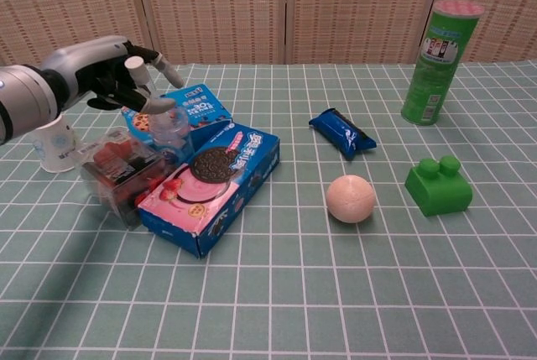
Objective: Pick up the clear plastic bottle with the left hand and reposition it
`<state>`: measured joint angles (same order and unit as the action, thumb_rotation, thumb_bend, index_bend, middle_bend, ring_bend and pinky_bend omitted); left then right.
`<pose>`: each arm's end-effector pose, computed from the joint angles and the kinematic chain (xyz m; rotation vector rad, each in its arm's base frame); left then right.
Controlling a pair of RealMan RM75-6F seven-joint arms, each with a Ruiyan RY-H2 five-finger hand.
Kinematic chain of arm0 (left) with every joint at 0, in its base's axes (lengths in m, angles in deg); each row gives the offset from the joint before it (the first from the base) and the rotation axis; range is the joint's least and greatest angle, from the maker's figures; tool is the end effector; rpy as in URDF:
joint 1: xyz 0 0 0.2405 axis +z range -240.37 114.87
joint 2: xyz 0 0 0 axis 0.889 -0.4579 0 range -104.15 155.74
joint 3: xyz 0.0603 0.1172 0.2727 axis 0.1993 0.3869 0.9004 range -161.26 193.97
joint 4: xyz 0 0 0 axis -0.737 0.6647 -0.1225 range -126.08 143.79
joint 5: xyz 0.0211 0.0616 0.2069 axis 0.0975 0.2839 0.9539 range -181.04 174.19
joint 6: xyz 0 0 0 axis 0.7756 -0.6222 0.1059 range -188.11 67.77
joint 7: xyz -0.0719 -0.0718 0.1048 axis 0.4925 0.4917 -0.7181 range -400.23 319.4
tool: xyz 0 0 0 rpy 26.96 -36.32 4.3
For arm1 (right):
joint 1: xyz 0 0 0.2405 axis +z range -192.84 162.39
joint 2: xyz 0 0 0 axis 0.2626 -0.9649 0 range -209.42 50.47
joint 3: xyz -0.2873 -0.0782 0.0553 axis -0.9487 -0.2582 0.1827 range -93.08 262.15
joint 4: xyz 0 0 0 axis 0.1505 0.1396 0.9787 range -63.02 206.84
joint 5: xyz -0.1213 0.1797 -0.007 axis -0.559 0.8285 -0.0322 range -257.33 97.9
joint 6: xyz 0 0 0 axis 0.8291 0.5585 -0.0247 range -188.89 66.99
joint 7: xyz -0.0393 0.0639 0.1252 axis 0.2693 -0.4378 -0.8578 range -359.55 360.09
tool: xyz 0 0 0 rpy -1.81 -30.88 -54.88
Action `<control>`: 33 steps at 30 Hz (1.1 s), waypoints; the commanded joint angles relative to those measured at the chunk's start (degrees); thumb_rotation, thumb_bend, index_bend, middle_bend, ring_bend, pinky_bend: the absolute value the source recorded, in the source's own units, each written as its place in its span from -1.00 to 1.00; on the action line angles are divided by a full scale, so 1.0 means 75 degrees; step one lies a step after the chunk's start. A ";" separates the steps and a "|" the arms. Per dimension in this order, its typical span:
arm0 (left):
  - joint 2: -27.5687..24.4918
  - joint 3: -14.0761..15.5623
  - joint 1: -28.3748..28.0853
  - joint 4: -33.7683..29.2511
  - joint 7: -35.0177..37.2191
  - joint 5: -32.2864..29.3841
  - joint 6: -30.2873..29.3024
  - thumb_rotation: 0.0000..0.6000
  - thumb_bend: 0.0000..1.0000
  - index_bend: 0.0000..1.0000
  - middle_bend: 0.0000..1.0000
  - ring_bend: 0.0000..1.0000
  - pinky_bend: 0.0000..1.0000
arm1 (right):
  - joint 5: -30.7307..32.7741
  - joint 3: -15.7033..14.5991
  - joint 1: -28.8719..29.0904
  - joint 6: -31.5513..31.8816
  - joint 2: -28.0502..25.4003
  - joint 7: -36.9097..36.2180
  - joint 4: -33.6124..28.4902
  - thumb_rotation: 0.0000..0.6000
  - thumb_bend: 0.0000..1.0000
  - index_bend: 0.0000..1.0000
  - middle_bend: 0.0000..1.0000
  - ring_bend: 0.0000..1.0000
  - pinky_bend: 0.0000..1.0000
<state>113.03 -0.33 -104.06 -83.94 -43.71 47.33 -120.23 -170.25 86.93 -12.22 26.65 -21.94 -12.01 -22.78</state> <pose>-0.1682 0.3849 0.0057 -1.4532 -1.4618 -1.2178 -0.3463 -0.1734 0.2104 1.3698 -0.9741 1.0525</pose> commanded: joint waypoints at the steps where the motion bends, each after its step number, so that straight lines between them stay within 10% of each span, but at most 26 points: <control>1: -0.0030 0.0019 0.0029 -0.0039 -0.0053 -0.0008 0.0001 1.00 -0.79 -0.41 1.00 1.00 1.00 | -0.0006 -0.0003 0.0003 -0.0002 0.0003 0.0003 0.0000 1.00 -0.06 -0.55 -0.61 -0.75 -0.30; 17: -0.0884 0.0205 0.0602 -0.1030 -0.0180 0.0080 -0.0309 1.00 -0.94 -0.57 1.00 1.00 1.00 | 0.0015 -0.0025 0.0044 -0.0107 0.0060 0.0156 -0.0006 1.00 -0.06 -0.55 -0.61 -0.75 -0.30; 27: -0.2388 0.1191 0.1733 -0.1925 -0.0210 0.1554 -0.1094 1.00 -0.94 -0.38 0.91 0.99 1.00 | 0.0151 0.0000 0.0063 -0.0193 0.0099 0.0354 -0.0038 1.00 -0.06 -0.55 -0.61 -0.75 -0.30; 33: -0.2904 0.1857 0.2534 -0.1949 -0.0799 0.2634 -0.2197 1.00 -0.94 -0.30 0.67 0.63 1.00 | 0.0296 0.0003 0.0081 -0.0322 0.0133 0.0647 -0.0107 1.00 -0.06 -0.55 -0.61 -0.75 -0.30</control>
<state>93.12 11.41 -87.62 -98.14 -47.90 64.37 -133.75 -168.26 86.95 -11.64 24.44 -21.01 -7.47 -23.44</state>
